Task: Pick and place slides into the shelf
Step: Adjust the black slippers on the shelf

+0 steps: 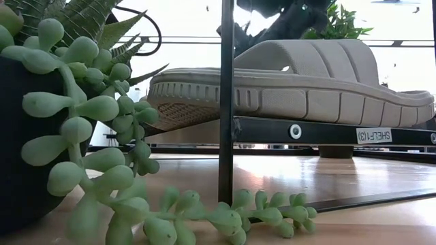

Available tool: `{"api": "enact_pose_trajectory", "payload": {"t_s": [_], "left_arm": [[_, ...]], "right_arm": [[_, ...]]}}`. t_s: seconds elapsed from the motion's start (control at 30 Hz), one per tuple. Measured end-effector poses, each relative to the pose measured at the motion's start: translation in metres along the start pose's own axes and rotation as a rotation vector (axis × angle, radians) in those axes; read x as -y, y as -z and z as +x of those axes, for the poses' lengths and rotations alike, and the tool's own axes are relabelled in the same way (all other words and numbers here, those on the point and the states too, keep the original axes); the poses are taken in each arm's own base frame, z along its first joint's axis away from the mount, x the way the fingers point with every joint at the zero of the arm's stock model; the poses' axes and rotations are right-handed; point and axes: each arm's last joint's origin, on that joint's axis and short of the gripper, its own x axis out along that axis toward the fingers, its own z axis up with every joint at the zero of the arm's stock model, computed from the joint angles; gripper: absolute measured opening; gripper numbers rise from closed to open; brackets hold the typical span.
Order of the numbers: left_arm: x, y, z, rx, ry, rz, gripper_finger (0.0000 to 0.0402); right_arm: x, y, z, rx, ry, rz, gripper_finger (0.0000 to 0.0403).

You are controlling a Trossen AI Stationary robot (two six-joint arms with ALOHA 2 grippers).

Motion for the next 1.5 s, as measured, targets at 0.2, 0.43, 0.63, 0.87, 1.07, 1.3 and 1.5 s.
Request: {"api": "enact_pose_trajectory", "payload": {"t_s": [0.2,0.43,0.63,0.87,1.07,1.3,1.5], "left_arm": [[0.0,0.0,0.0,0.0,0.001,0.0,0.0001],[0.0,0.0,0.0,0.0,0.0,-0.001,0.0001],[0.0,0.0,0.0,0.002,-0.004,0.001,0.0],[0.0,0.0,0.0,0.002,-0.004,0.001,0.0],[0.0,0.0,0.0,0.002,-0.003,0.009,0.0],[0.0,0.0,0.0,0.0,-0.001,0.011,0.0],[0.0,0.0,0.0,0.0,-0.001,0.016,0.0]], "right_arm": [[0.003,0.003,0.0,0.007,0.059,0.014,0.0128],[0.002,0.007,0.004,-0.019,0.049,0.013,0.0128],[0.0,0.011,0.006,-0.03,0.045,0.002,0.0128],[-0.005,0.009,0.006,-0.021,-0.016,-0.032,0.0128],[-0.002,0.01,0.006,-0.019,0.028,0.008,0.0128],[-0.009,0.014,0.005,-0.029,-0.031,-0.029,0.0128],[-0.008,0.017,0.005,-0.024,-0.001,-0.026,0.0128]]}}
